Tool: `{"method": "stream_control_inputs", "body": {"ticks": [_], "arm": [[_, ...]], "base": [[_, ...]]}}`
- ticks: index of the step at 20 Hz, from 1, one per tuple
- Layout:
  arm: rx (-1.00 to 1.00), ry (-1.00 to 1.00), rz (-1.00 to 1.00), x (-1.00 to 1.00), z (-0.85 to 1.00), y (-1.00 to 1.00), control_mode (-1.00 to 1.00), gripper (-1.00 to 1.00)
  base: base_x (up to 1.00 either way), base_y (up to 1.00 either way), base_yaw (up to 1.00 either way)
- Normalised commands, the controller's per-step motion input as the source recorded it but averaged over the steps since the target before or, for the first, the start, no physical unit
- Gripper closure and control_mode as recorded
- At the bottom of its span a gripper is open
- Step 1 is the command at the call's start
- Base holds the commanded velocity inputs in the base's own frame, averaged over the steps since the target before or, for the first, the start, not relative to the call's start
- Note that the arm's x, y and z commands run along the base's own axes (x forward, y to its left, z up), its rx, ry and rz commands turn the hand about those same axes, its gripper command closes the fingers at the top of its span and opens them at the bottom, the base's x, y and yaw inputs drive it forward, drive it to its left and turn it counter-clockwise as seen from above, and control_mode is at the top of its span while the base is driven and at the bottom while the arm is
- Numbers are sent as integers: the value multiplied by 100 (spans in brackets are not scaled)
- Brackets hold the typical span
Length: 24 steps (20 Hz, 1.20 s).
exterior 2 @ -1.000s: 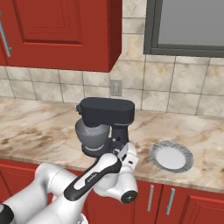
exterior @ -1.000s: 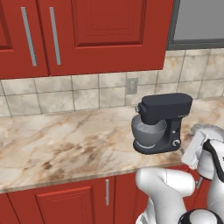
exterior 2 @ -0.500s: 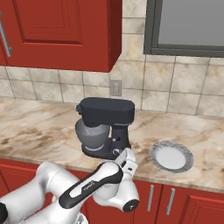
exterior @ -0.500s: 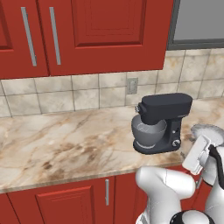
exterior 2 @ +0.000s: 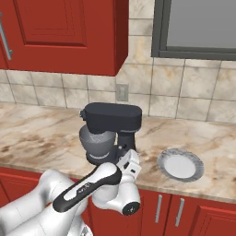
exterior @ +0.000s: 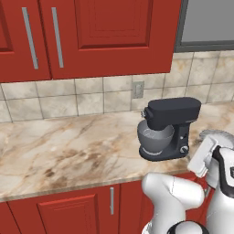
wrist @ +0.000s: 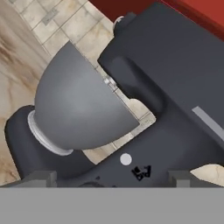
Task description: Add butter and sugar cubes to the stand mixer bowl and then turn on the stand mixer to begin making frosting.
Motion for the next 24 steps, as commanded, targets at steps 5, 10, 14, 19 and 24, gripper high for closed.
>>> {"method": "stream_control_inputs", "body": {"ticks": [5, 10, 14, 19, 24], "arm": [[0, 7, -5, 15, -2, -11, -100, -100], [0, 9, -1, 0, -19, 0, -100, -100], [2, 8, 0, 0, -13, 6, -100, -100], [6, 4, 0, 10, 0, 13, -100, -100], [6, 6, 0, 17, -2, 13, -100, -100]], "base": [[0, 0, 0], [0, 0, 0], [0, 0, 0], [0, 0, 0], [0, 0, 0]]}}
